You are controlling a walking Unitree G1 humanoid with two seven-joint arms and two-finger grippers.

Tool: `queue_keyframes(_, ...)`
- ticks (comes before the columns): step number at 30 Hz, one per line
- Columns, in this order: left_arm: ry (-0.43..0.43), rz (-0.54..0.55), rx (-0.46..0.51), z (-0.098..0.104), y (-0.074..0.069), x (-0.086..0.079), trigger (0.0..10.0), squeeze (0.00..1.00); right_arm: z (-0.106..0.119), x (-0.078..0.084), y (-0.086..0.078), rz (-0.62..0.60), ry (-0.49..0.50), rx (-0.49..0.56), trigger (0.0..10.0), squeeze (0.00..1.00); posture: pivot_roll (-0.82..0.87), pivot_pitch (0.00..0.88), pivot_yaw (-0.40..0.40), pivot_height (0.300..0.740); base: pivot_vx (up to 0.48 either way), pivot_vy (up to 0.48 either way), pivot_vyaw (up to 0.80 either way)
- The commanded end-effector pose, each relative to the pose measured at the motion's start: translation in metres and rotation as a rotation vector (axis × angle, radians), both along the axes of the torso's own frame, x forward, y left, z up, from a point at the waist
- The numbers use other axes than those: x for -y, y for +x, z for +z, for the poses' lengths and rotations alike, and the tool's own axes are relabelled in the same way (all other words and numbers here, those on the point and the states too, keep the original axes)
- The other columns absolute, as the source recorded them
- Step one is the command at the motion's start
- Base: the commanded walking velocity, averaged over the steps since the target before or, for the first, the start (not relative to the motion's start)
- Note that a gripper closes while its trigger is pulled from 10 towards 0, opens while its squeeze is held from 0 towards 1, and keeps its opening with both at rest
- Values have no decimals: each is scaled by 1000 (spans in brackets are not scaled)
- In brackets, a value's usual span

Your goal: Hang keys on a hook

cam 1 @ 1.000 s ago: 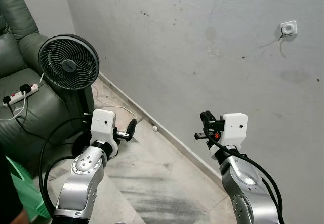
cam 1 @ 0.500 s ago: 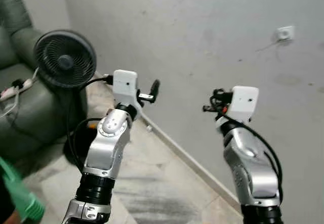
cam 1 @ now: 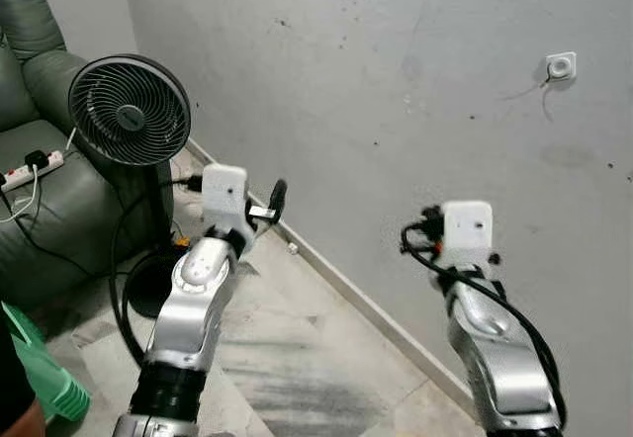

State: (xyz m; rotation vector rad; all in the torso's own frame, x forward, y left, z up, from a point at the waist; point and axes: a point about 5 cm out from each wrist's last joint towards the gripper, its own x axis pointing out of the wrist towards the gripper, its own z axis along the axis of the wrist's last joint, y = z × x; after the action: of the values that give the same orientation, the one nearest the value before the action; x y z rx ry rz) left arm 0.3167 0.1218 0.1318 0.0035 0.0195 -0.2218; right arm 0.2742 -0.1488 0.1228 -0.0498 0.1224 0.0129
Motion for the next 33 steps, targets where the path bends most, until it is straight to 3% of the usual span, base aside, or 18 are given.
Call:
queue_keyframes(1,-2,-39,38,8,0,8,10000,0,9,1,-1,11,44,33,10000,0,15,0,-139,740,0,0,0)
queue_keyframes(6,-24,-51,34,10,4,14,10000,0,12,-5,5,-7,86,35,10000,0,11,0,-137,740,0,0,-629)
queue_keyframes(11,-32,-73,19,10,5,17,10000,0,16,-4,8,-28,66,47,10000,0,9,0,-136,740,0,0,-781)
queue_keyframes(17,-7,-21,26,8,6,13,10000,0,15,0,9,-48,81,42,10000,0,5,0,-139,740,0,0,-776)
queue_keyframes(24,3,0,119,10,5,4,10000,0,19,4,5,-47,12,126,10000,0,2,0,-143,740,0,0,-747)
queue_keyframes(28,-28,75,168,16,7,-7,10000,0,28,12,2,-102,100,195,10000,0,6,0,-145,740,0,0,-669)
queue_keyframes(33,6,146,228,22,9,-15,10000,0,42,6,8,-93,138,245,10000,0,10,0,-141,740,0,0,-685)
